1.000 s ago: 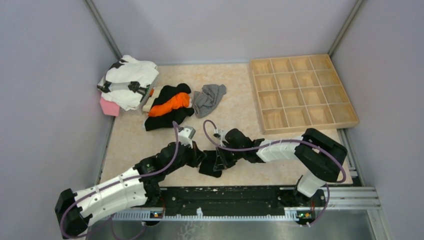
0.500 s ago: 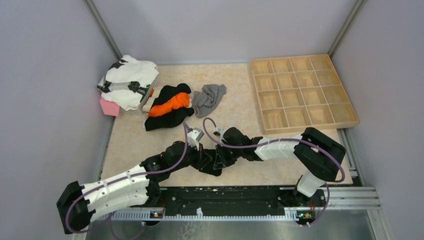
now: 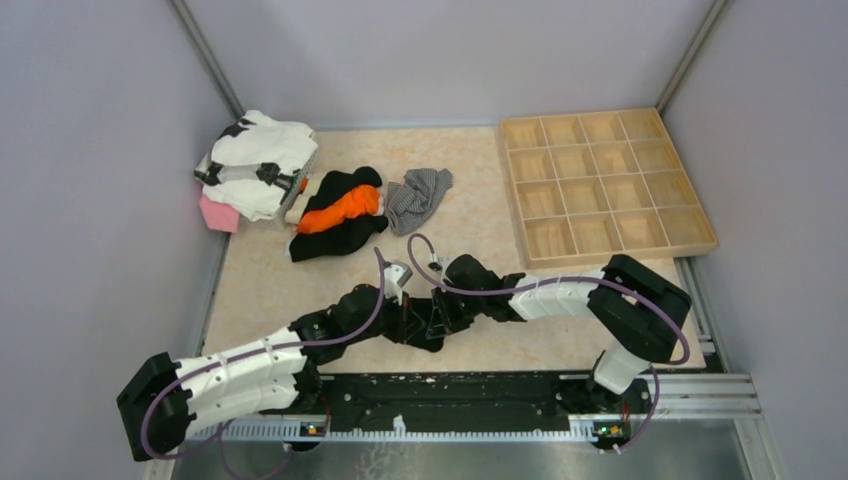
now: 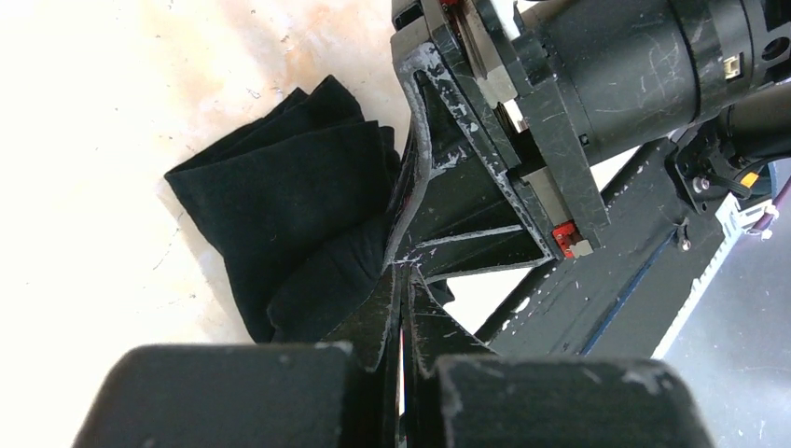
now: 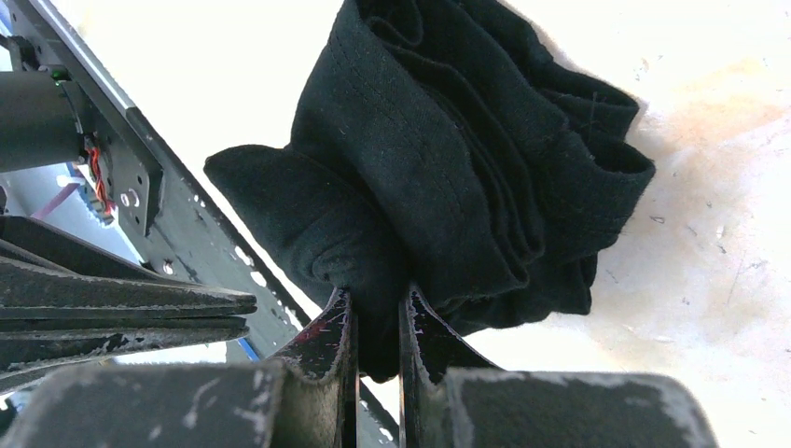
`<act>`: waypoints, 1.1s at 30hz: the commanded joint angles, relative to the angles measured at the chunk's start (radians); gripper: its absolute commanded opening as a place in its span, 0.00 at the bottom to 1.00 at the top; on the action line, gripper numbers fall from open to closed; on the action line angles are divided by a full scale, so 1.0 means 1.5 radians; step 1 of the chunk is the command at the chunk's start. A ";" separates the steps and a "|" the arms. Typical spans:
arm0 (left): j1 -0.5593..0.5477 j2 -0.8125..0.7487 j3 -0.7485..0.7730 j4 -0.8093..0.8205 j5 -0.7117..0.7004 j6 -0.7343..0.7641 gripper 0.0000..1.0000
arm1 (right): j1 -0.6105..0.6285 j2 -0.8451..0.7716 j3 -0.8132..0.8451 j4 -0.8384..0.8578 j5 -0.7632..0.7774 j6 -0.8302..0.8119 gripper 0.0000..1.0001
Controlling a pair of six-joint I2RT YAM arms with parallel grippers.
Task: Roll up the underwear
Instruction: Roll the underwear to the center of the board.
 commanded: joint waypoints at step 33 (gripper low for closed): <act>-0.003 0.045 -0.015 0.018 -0.103 -0.020 0.00 | -0.016 -0.040 -0.056 -0.083 0.159 0.015 0.00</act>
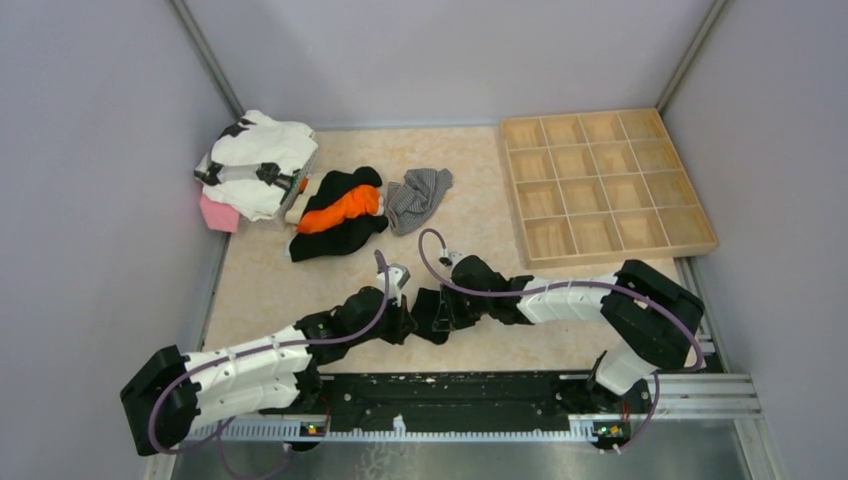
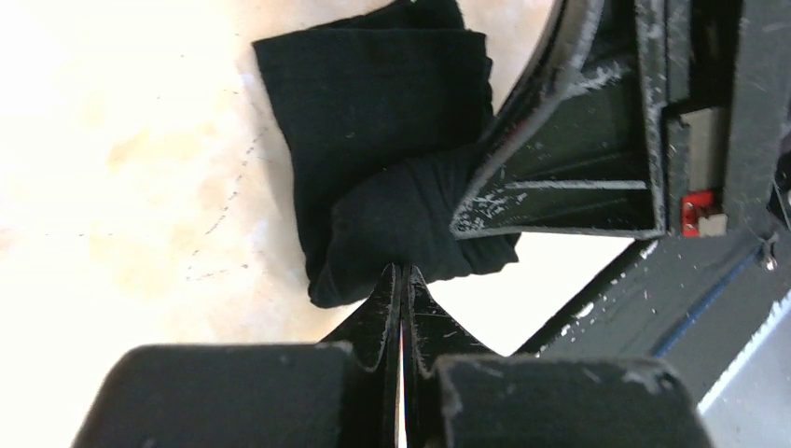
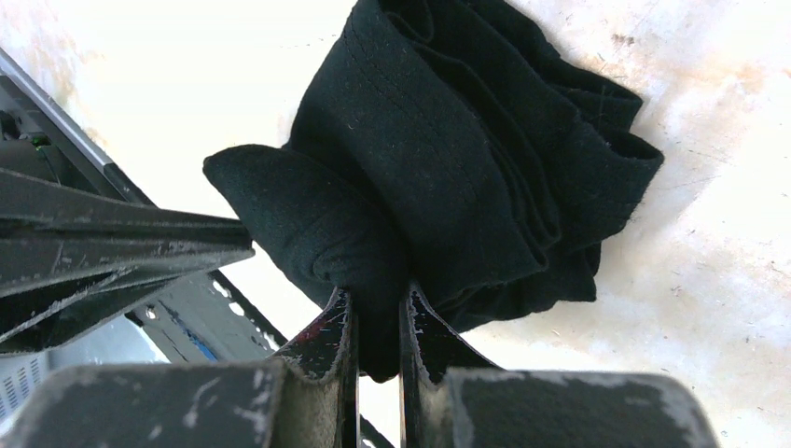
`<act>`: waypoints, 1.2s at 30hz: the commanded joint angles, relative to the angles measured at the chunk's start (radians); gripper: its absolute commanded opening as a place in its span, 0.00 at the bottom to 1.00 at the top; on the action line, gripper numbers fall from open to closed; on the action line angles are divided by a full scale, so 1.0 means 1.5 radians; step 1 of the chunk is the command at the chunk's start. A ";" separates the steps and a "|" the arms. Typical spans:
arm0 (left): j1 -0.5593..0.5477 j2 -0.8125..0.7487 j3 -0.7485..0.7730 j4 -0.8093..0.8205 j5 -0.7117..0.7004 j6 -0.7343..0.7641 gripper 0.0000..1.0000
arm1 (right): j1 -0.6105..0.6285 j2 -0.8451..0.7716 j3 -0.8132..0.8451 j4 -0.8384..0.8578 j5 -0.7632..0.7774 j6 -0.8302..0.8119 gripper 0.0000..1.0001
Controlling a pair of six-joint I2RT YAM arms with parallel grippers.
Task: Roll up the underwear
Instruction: Roll the underwear to the center of the board.
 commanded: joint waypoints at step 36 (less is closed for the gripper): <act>-0.003 0.118 0.016 0.172 -0.049 -0.015 0.00 | -0.020 -0.016 -0.035 -0.085 0.059 -0.037 0.05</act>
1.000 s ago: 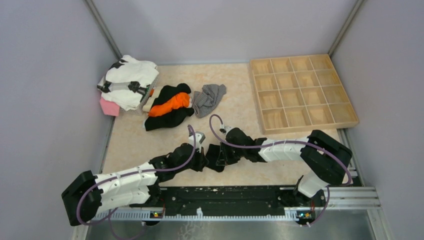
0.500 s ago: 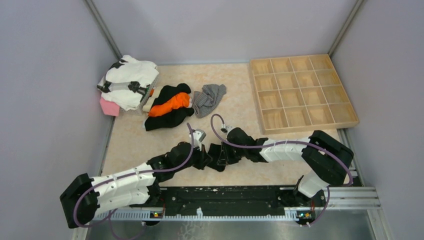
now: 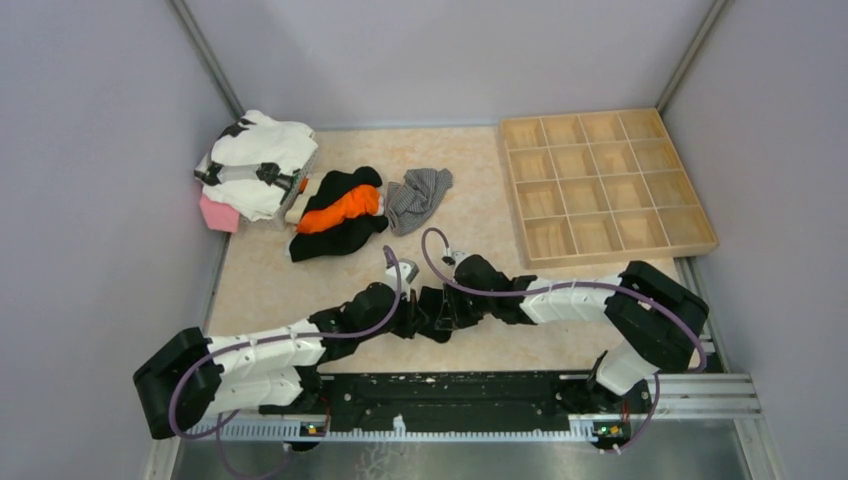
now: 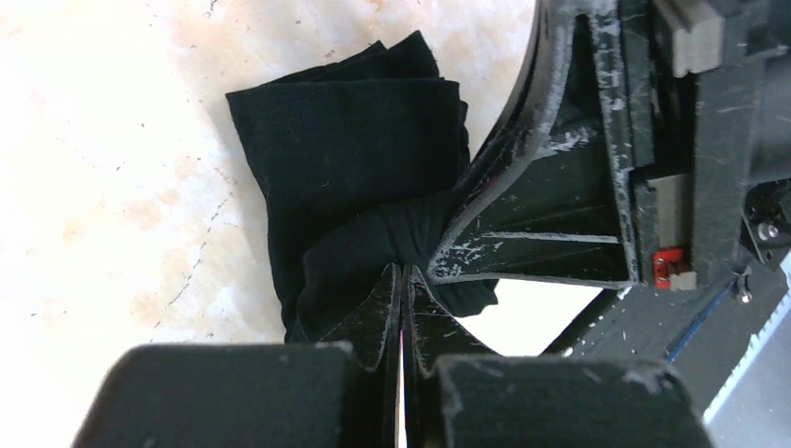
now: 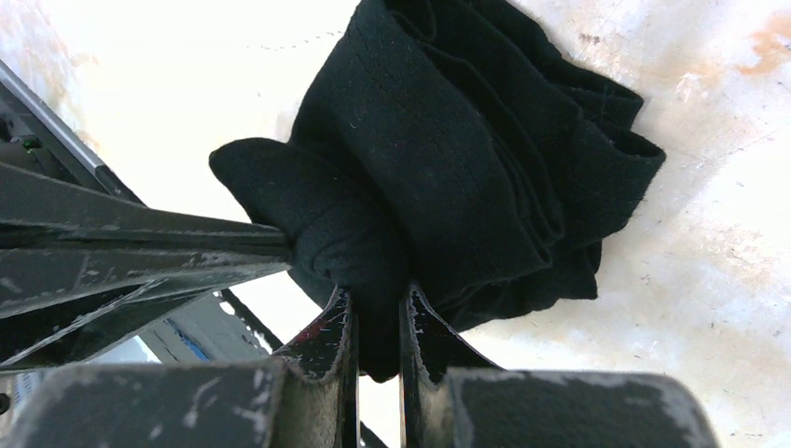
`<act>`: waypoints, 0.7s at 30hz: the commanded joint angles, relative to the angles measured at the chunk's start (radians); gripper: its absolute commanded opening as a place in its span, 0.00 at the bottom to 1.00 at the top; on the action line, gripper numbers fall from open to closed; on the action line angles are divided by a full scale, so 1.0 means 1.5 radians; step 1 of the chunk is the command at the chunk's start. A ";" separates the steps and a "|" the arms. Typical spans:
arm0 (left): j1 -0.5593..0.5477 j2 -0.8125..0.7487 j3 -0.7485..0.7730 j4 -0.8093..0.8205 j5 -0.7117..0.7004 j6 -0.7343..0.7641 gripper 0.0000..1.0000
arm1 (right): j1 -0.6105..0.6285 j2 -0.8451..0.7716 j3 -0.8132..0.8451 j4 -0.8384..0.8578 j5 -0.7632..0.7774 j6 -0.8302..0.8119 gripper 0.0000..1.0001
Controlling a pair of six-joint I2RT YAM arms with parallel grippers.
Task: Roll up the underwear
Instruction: Roll the underwear to the center of the board.
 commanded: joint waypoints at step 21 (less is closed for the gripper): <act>-0.003 0.186 0.006 0.107 -0.041 -0.040 0.00 | -0.013 -0.167 -0.028 -0.123 0.068 -0.021 0.43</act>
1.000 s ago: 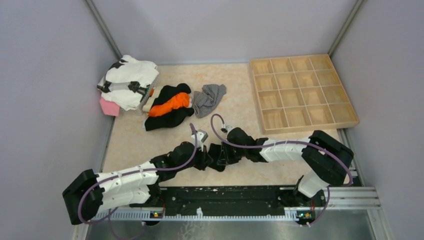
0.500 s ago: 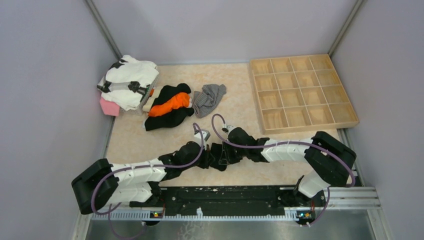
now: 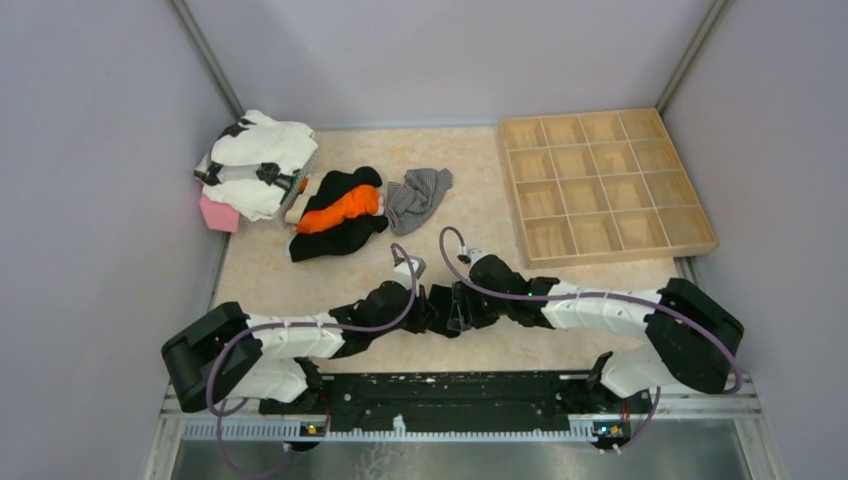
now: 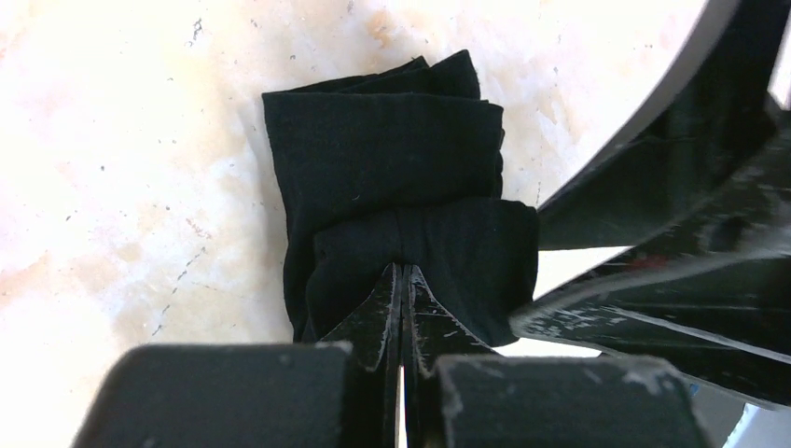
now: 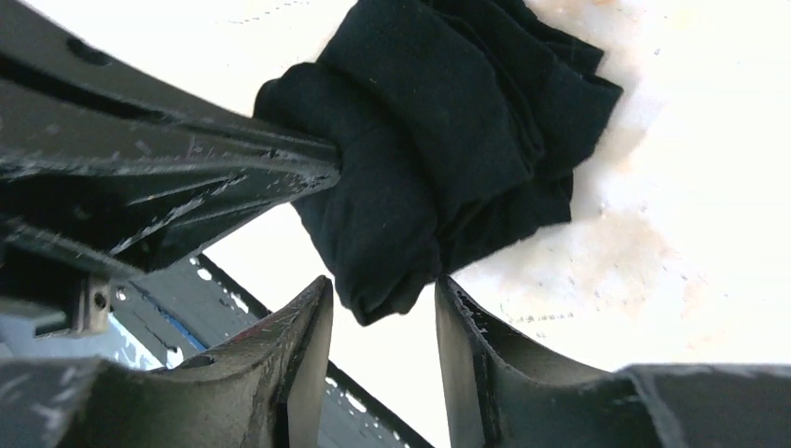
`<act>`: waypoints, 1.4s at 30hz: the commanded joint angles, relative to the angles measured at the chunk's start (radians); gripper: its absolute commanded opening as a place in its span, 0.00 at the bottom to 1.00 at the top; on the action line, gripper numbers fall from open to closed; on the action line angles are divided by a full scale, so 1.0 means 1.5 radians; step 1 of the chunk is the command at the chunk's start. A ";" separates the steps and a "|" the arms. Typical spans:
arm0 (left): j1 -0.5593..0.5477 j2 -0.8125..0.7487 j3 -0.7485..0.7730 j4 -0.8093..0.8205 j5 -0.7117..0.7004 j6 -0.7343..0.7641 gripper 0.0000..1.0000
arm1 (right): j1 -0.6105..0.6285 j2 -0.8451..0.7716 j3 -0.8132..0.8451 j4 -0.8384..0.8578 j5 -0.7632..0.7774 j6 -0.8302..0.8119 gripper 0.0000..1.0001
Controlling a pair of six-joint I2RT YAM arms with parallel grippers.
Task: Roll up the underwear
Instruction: Roll the underwear to the center of the board.
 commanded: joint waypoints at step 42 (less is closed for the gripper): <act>-0.001 0.061 0.067 -0.096 0.088 0.064 0.00 | -0.116 0.165 0.095 0.089 -0.012 -0.118 0.23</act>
